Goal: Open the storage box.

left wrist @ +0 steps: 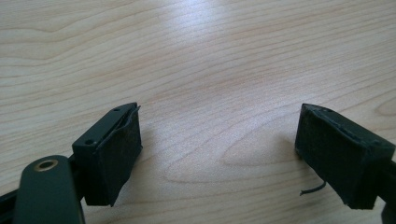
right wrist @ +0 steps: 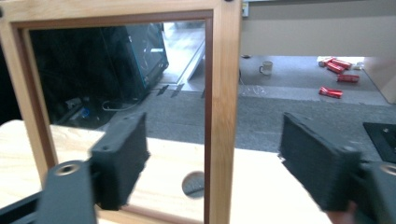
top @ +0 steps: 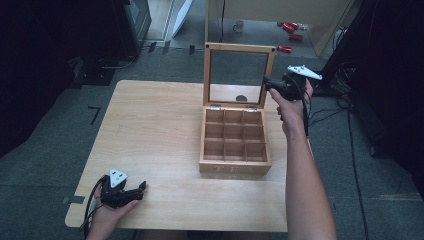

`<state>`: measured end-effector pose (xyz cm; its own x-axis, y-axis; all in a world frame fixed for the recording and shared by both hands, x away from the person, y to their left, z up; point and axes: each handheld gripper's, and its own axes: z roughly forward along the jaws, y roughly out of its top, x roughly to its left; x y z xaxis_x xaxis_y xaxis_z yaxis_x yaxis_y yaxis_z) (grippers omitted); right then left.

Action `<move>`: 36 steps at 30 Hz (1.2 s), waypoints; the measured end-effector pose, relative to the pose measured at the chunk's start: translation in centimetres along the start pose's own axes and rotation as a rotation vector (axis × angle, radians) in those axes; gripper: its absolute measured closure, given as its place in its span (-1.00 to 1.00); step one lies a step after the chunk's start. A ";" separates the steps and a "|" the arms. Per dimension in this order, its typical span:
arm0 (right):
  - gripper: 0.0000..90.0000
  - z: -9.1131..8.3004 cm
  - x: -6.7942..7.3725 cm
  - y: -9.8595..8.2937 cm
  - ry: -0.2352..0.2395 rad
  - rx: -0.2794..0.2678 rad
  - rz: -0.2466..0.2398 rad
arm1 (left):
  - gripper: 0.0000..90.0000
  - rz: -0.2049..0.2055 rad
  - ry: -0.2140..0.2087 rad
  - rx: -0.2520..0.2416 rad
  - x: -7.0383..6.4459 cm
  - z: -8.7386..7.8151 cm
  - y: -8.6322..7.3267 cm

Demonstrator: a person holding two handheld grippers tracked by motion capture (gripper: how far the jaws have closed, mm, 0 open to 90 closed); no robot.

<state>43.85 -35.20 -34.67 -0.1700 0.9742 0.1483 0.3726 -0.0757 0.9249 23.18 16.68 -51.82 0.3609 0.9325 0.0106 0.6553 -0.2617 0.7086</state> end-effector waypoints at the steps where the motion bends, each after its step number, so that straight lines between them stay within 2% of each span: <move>1: -0.59 -0.4 0.0 -0.2 0.001 -0.001 0.001 | -0.66 0.002 0.001 0.000 0.0 0.0 0.0; 3: -0.70 -1.4 -0.1 -0.6 0.001 -0.018 0.002 | -0.66 0.004 0.000 0.001 0.0 0.0 0.0; 5: -0.70 -2.2 -0.3 -1.0 -0.002 -0.024 0.000 | -0.66 0.002 0.000 0.000 0.0 0.0 0.0; 11: -0.70 -4.4 -0.8 -2.9 -0.004 -0.004 0.016 | -0.66 0.002 0.000 -0.001 0.0 0.0 0.0; 15: -0.72 -5.7 -1.1 -4.3 -0.007 0.004 0.011 | -0.66 0.002 0.000 0.000 0.0 0.0 0.0; 18: -0.89 -6.6 -1.3 -5.1 0.003 0.015 0.009 | -0.66 0.002 0.000 0.000 0.0 0.0 0.0; 22: -1.00 -7.9 -1.6 -5.8 0.018 0.025 -0.001 | -0.66 0.002 0.000 0.000 0.0 0.0 0.0; 30: -1.00 -10.7 -1.8 -7.6 0.012 0.034 -0.022 | -0.66 0.001 0.001 0.000 0.0 0.0 0.0; 36: -1.00 -12.4 -2.0 -10.0 0.007 0.059 -0.029 | -0.66 0.003 0.001 0.002 0.0 0.0 0.0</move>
<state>29.17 -39.07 -39.85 -0.1874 0.9744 0.1242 0.4208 -0.0346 0.9065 23.16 16.68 -51.80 0.3621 0.9320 0.0137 0.6553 -0.2650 0.7074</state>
